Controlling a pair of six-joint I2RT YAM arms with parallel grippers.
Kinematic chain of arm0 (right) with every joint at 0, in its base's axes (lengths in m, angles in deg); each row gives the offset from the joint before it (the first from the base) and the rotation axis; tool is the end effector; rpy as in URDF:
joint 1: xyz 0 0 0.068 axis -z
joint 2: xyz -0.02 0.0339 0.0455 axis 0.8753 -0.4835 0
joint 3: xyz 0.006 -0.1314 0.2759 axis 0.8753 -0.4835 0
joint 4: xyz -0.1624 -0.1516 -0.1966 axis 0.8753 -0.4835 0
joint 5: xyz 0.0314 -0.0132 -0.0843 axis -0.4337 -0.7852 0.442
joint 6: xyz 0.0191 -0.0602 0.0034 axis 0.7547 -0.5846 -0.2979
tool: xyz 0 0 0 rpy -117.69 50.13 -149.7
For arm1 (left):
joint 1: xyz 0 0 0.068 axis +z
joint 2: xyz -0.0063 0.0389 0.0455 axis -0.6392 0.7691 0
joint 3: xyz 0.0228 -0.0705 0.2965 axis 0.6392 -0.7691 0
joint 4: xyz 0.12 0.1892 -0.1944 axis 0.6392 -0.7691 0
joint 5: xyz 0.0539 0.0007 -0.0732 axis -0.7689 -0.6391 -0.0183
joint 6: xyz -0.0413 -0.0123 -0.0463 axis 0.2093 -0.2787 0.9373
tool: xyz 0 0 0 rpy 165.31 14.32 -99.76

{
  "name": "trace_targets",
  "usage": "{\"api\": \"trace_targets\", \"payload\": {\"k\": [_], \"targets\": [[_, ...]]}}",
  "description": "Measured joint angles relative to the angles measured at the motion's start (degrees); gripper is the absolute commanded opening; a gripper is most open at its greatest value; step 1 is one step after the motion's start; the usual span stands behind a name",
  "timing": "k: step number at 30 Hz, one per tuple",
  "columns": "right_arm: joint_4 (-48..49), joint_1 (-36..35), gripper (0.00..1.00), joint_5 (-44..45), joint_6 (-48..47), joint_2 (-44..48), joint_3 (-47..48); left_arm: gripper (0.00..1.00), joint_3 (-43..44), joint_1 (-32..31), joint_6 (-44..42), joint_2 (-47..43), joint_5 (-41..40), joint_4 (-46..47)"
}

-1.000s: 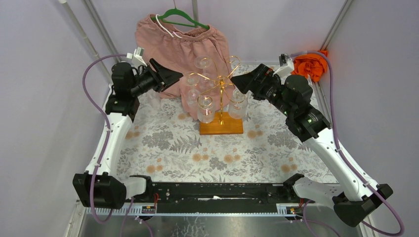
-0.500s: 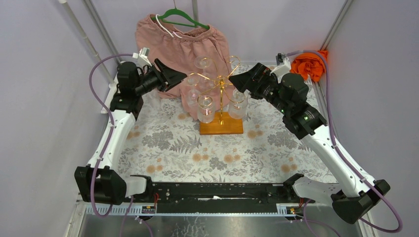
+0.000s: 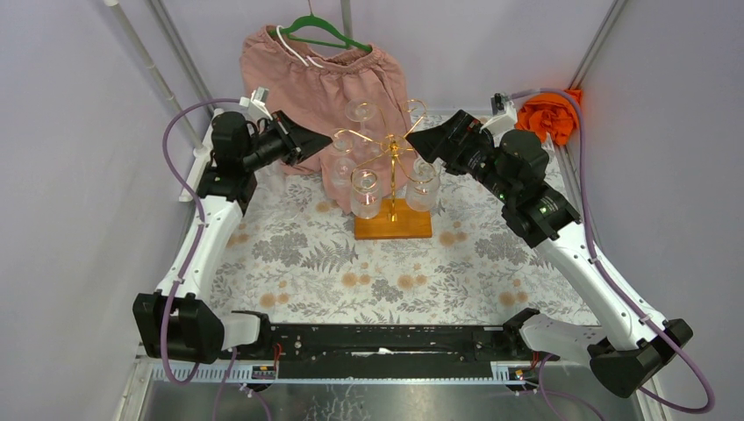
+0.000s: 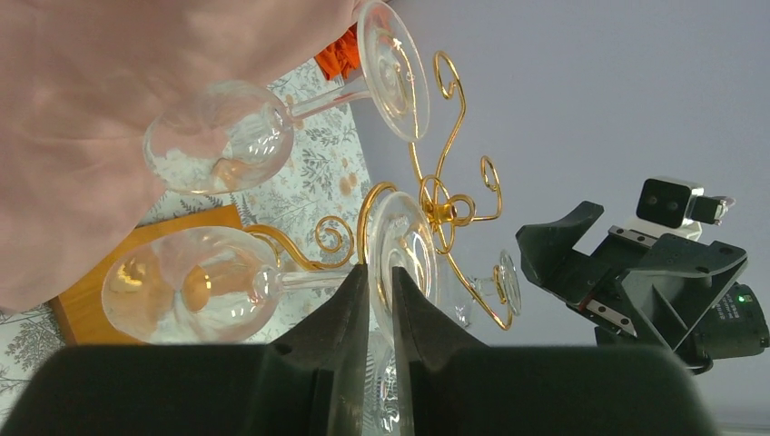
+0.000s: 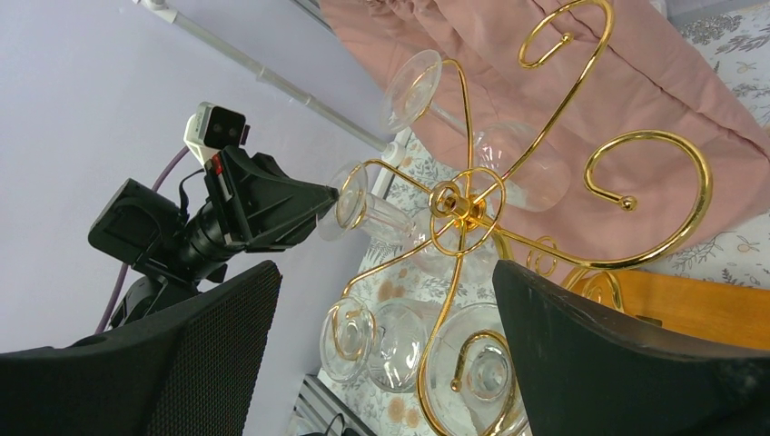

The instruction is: Take the wine glass off the wine glass rack

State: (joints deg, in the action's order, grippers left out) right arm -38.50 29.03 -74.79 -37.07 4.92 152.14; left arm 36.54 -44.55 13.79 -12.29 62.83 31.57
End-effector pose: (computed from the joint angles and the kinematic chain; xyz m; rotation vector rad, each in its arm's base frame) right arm 0.2338 0.1507 0.4825 0.1087 1.6344 1.0976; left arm 0.3214 -0.0600 0.4136 -0.2340 1.8824 -1.3863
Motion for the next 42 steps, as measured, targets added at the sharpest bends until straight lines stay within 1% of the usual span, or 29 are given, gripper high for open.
{"api": "trace_targets", "payload": {"k": [5, 9, 11, 18, 24, 27, 37, 42], "targets": [[0.22, 0.00, 0.96, 0.00, 0.24, 0.00, -0.17, 0.14, -0.39, 0.00, 0.50, 0.00, 0.02, 0.52], [0.35, 0.00, 0.96, -0.02, 0.39, 0.00, -0.35, 0.04, -0.44, -0.02, 1.16, 0.00, 0.04, 0.98], [0.39, 0.00, 0.96, -0.04, 0.42, 0.02, -0.37, 0.00, -0.37, -0.02, 1.81, 0.00, 0.09, 1.40], [0.42, 0.00, 0.96, -0.04, 0.44, 0.00, -0.46, 0.00, 1.86, 0.00, 2.40, 0.87, 0.20, -0.26], [0.44, 0.00, 0.96, -0.09, 0.48, -0.22, -0.46, 0.00, 2.10, 0.28, 4.20, 1.68, 0.39, -0.55], [0.46, 0.00, 0.96, -0.33, 0.59, -0.57, -0.46, 0.00, 1.60, 0.76, 6.64, 1.95, 1.11, 0.63], [1.16, 0.00, 0.97, -1.42, 0.70, -1.62, -0.46, 0.00, -2.91, 2.34, 18.38, 2.67, 3.04, 9.51], [1.73, 0.00, 0.97, -1.51, 0.79, -2.03, -0.46, 0.00, -3.41, 3.19, 21.99, 3.43, 3.67, 11.61]]}}
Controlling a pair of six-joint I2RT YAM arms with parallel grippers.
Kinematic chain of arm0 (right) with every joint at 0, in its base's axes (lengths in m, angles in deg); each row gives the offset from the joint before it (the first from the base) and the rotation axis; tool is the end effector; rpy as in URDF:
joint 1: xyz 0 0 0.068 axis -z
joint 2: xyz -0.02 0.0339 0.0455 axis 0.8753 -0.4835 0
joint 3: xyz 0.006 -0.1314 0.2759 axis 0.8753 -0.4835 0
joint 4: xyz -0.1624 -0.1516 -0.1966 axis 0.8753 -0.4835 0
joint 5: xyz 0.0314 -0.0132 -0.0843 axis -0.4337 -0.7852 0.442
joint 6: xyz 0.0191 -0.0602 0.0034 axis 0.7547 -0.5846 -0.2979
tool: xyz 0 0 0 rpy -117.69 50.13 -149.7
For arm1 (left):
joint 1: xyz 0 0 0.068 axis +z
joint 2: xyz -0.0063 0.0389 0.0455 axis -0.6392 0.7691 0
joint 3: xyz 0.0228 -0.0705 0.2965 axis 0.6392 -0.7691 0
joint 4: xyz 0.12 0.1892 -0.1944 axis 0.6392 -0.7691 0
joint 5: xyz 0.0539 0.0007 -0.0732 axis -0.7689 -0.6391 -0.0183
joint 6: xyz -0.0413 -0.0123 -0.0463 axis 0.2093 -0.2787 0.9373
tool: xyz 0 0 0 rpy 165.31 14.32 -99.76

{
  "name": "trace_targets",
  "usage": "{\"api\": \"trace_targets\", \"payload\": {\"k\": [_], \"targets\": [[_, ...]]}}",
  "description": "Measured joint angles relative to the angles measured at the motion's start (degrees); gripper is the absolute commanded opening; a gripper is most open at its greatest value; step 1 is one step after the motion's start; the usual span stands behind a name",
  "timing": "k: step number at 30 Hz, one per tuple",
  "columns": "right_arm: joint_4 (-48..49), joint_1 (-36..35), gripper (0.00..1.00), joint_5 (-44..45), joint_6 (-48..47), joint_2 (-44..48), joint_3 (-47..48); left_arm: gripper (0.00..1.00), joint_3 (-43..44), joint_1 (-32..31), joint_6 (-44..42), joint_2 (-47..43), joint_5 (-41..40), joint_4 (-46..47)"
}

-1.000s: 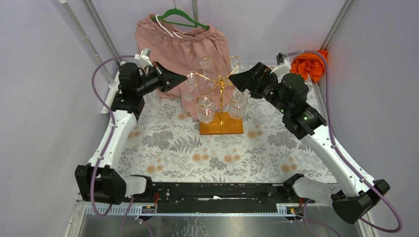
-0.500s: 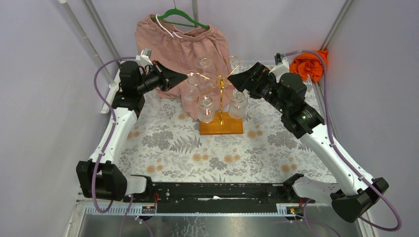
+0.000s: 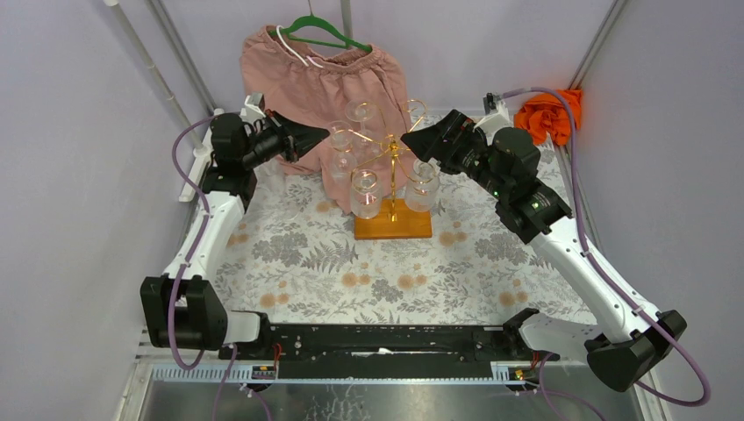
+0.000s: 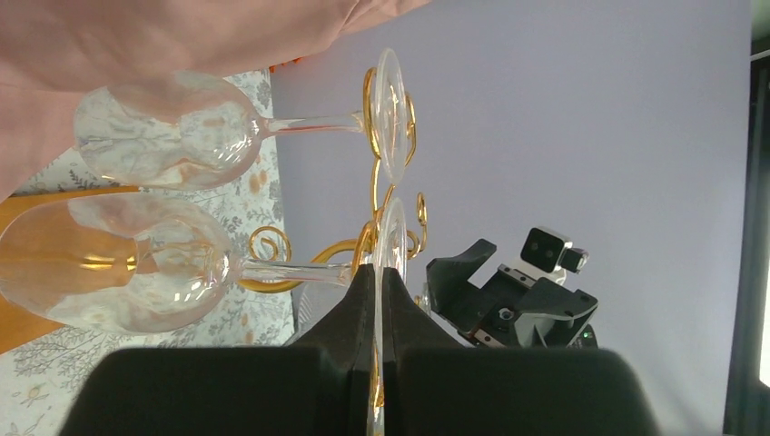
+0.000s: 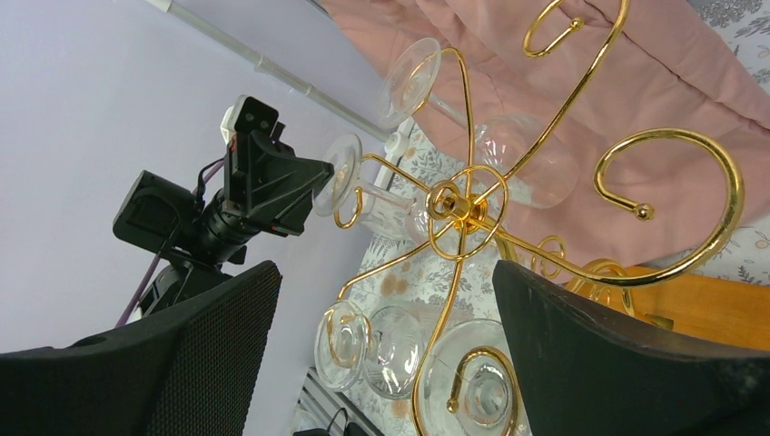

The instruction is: Take the wine glass off the wine glass rack

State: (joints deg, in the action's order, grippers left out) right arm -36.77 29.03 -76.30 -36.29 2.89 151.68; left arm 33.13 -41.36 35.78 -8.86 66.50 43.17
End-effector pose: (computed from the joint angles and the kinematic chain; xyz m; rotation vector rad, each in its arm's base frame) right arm 0.2445 0.1590 0.4736 0.0998 1.6554 1.1225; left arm 0.3420 -0.0447 0.3933 -0.5432 1.8410 -1.6514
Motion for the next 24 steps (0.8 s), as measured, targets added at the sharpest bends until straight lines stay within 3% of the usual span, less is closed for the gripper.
{"api": "trace_targets", "payload": {"k": [13, 24], "targets": [[0.07, 0.00, 0.96, -0.02, 0.00, -0.04, 0.00, 0.00, 1.16, 0.04, 3.63, 3.63, 1.07, 4.46], [0.50, 0.00, 0.97, 0.02, 0.00, 0.02, -0.46, 0.00, 5.73, -4.92, 3.37, 6.08, -0.15, 4.72]]}}
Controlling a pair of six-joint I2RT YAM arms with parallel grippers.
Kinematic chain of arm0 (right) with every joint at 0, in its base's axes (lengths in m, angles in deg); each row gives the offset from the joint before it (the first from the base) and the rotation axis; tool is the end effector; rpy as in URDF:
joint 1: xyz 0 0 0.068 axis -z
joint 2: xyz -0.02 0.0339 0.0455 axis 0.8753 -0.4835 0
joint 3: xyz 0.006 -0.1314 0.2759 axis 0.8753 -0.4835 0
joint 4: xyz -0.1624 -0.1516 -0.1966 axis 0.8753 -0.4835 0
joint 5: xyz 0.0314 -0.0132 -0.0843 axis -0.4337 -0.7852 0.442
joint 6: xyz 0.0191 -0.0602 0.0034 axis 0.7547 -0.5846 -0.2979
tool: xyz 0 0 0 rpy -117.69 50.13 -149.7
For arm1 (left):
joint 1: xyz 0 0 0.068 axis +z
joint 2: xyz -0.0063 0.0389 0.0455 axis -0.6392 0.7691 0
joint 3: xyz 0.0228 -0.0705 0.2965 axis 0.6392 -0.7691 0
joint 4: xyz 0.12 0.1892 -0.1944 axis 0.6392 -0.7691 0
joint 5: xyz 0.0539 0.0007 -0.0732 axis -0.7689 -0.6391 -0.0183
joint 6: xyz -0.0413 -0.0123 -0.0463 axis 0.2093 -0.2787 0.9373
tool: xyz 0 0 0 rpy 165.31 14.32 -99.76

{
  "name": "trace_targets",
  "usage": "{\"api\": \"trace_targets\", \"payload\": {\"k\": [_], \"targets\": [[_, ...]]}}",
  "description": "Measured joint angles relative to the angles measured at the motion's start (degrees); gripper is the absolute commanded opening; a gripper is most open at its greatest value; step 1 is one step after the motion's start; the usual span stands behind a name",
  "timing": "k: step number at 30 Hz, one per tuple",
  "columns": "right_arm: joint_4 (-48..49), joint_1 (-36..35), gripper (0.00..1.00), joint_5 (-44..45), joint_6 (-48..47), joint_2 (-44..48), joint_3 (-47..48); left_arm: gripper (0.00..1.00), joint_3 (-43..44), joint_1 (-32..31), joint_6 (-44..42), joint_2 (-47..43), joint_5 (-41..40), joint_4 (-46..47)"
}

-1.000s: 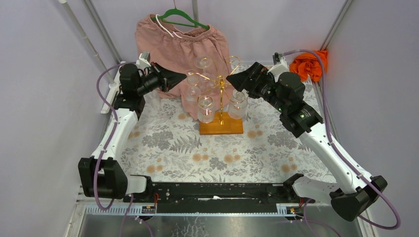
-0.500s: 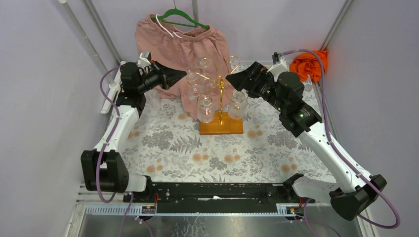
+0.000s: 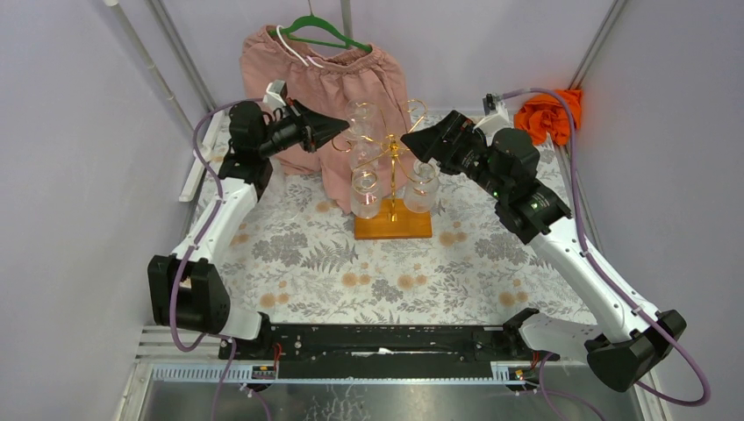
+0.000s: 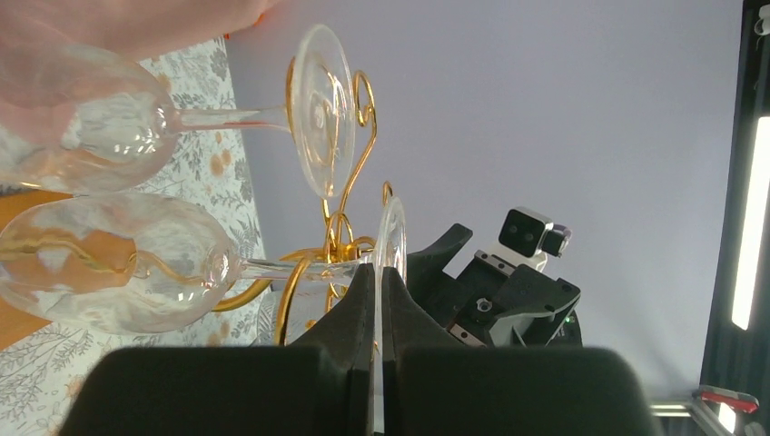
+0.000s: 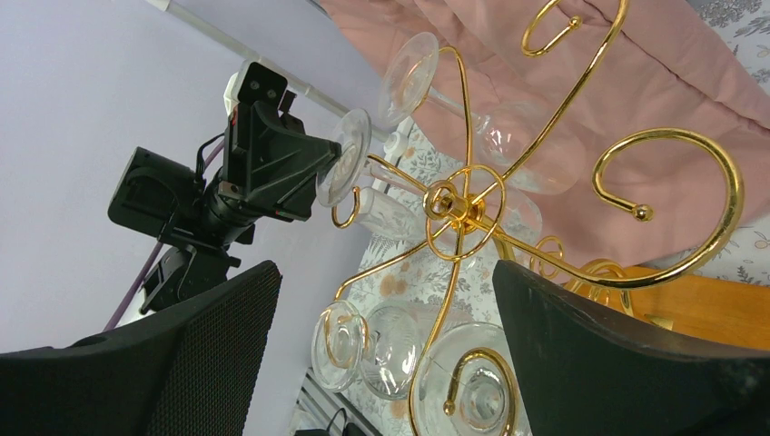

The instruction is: Take the wine glass off the wine glass rack

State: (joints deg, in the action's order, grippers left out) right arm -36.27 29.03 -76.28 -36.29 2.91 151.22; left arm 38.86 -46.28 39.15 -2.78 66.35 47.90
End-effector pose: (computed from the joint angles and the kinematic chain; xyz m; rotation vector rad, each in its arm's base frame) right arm 0.2450 0.1592 0.4716 0.0999 1.6542 1.1226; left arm 0.3680 -0.0774 0.4059 -0.4630 1.8310 -1.7472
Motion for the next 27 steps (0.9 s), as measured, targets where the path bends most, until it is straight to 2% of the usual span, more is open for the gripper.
{"api": "trace_targets", "payload": {"k": [10, 27], "targets": [[0.20, 0.00, 0.97, 0.00, -0.04, 0.37, -0.61, 0.00, -1.55, -1.36, -0.74, -1.14, -0.83, -0.50], [3.76, 0.00, 0.96, -1.55, 1.16, -0.33, -1.27, 0.00, -7.93, -2.45, -2.97, -12.63, -1.31, -5.51]]}}
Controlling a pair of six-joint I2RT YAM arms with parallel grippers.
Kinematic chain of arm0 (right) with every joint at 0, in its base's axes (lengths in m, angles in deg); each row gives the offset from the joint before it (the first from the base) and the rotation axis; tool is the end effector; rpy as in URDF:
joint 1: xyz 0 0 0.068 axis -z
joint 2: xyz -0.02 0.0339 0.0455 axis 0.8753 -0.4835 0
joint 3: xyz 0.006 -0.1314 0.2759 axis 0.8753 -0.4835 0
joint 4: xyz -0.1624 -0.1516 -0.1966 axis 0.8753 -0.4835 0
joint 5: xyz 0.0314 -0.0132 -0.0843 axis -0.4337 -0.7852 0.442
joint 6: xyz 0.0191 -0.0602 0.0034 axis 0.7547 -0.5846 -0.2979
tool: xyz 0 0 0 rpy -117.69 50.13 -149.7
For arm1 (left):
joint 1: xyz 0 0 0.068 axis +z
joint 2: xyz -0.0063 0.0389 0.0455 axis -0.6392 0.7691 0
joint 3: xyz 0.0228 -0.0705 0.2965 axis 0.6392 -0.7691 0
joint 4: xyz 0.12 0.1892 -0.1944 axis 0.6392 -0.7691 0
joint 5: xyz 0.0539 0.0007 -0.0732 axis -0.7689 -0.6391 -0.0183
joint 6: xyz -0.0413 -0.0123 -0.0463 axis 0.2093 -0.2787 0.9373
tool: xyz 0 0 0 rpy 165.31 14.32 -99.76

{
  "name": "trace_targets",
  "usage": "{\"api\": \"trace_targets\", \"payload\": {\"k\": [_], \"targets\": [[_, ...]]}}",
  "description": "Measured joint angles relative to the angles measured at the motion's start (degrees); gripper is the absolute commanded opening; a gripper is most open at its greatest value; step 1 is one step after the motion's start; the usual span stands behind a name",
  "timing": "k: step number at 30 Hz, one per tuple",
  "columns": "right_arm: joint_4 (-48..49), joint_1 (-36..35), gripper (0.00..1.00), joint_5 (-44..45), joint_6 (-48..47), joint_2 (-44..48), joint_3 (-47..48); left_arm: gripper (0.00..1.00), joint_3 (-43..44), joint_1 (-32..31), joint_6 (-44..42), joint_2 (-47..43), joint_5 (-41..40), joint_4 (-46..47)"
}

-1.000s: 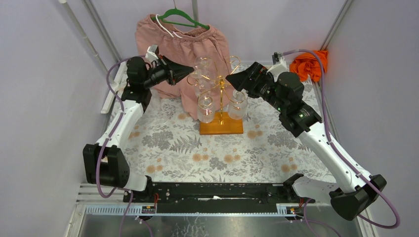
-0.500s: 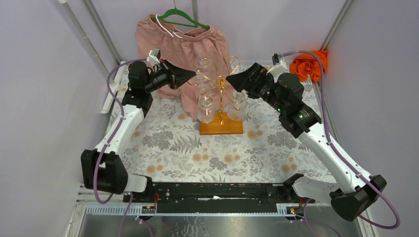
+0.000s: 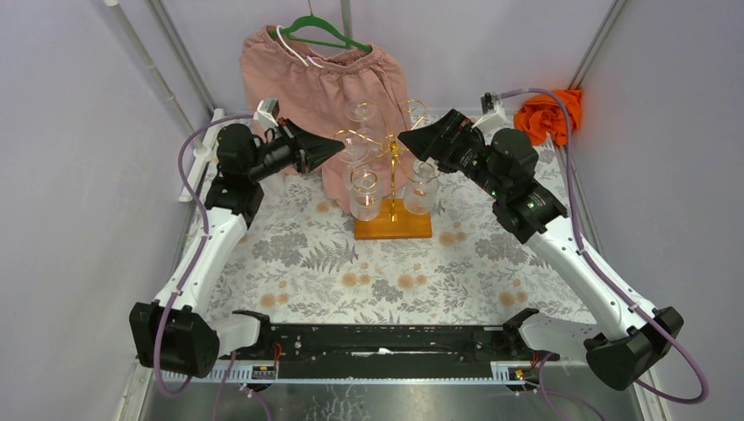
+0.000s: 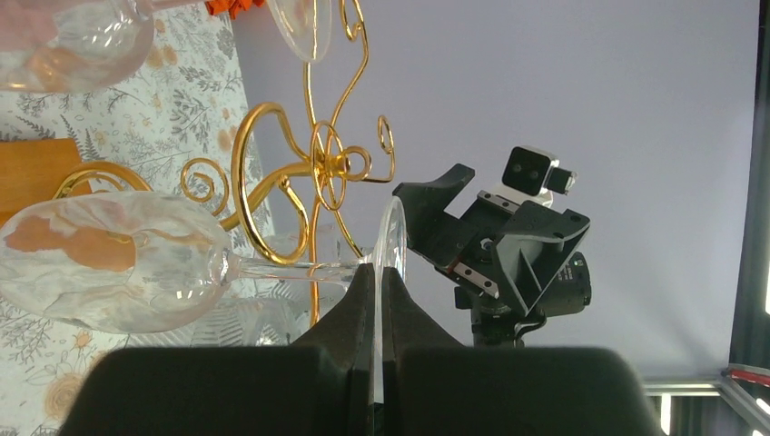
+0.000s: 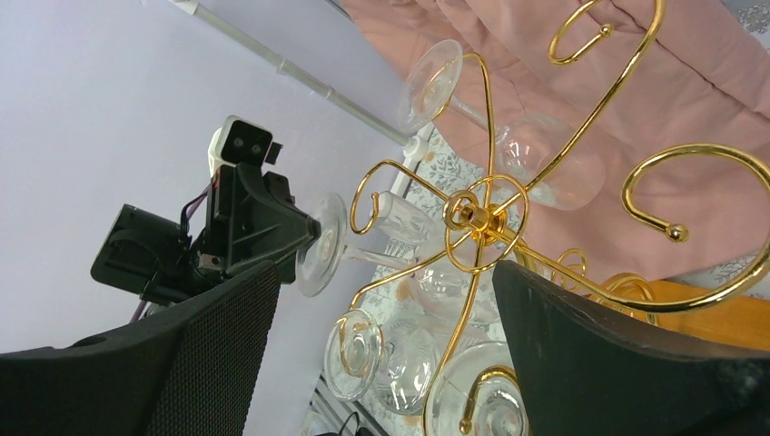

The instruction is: Take the wine glass off the wine glass rack

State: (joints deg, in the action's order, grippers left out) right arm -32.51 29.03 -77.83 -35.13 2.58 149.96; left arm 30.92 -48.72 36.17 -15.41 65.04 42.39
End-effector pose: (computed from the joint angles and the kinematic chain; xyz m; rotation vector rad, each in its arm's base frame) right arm 0.2472 0.1622 0.4692 0.0878 1.6230 1.1703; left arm 0.3019 -0.0823 0.4117 -0.4073 1.8483 -1.7252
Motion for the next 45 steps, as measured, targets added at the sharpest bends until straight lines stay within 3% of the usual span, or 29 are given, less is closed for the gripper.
{"api": "trace_targets", "payload": {"k": [13, 20, 21, 33, 39, 45], "targets": [[0.48, 0.02, 0.96, -0.42, 0.37, -0.35, 0.00, 0.00, -0.11, 1.44, -5.33, -4.33, -1.55, -8.76], [0.46, 0.02, 0.96, -0.35, 0.31, -0.24, 0.00, 0.00, 0.26, 8.87, -9.01, -6.12, -1.84, -15.19], [0.44, 0.02, 0.96, -0.37, 0.31, -0.11, 0.00, 0.00, 1.86, 13.07, -11.39, -6.78, -2.38, -18.82], [0.42, 0.02, 0.96, 0.31, 0.11, 1.03, -1.03, 0.00, 11.13, 16.87, -14.08, -4.74, -5.07, -21.22], [0.35, 0.02, 0.96, 1.16, -0.96, 1.95, -1.86, 0.00, 19.10, 16.92, -11.82, -3.10, -6.69, -15.50], [-0.42, 0.00, 0.96, 3.28, -3.06, 3.48, -2.91, 0.00, 21.22, 16.39, -0.17, -2.99, -3.04, 5.44]]}}
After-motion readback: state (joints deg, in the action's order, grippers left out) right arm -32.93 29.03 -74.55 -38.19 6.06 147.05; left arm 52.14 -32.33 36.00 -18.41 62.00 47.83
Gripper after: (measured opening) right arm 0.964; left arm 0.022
